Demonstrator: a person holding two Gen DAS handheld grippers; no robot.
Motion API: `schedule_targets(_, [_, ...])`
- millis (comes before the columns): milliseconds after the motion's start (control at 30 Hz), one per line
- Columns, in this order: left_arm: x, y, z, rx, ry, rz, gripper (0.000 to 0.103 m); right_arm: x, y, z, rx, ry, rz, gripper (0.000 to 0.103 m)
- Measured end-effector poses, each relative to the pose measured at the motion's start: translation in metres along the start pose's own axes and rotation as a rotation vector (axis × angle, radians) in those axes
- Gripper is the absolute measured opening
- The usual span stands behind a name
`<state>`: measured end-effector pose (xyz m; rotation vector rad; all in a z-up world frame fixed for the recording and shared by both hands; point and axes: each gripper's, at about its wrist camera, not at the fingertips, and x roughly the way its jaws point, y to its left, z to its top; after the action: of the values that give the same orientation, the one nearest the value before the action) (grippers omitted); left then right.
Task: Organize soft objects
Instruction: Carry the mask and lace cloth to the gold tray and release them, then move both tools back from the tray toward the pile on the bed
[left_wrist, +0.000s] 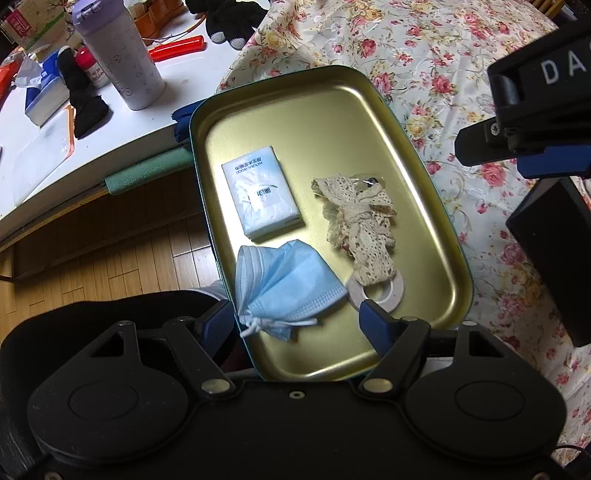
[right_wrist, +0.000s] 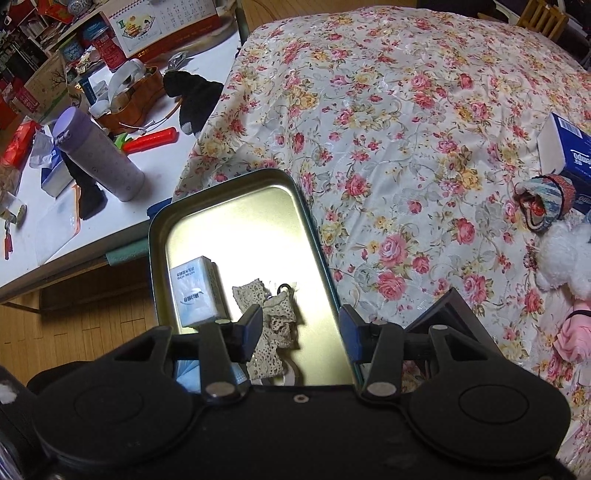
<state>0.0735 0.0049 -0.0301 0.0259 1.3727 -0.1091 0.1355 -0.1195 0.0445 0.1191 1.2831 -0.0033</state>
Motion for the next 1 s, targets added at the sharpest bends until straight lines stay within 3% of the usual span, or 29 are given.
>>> schedule_targets(600, [-0.034, -0.029, -0.037, 0.074, 0.019, -0.044, 0.071, -0.062, -0.040, -0.047, 0.073, -0.075, -0.029, 0.045])
schedule_targets(1000, [-0.059, -0.086, -0.066, 0.220, 0.025, -0.072, 0.072, -0.105, -0.134, -0.102, 0.237, -0.136, -0.073, 0.047])
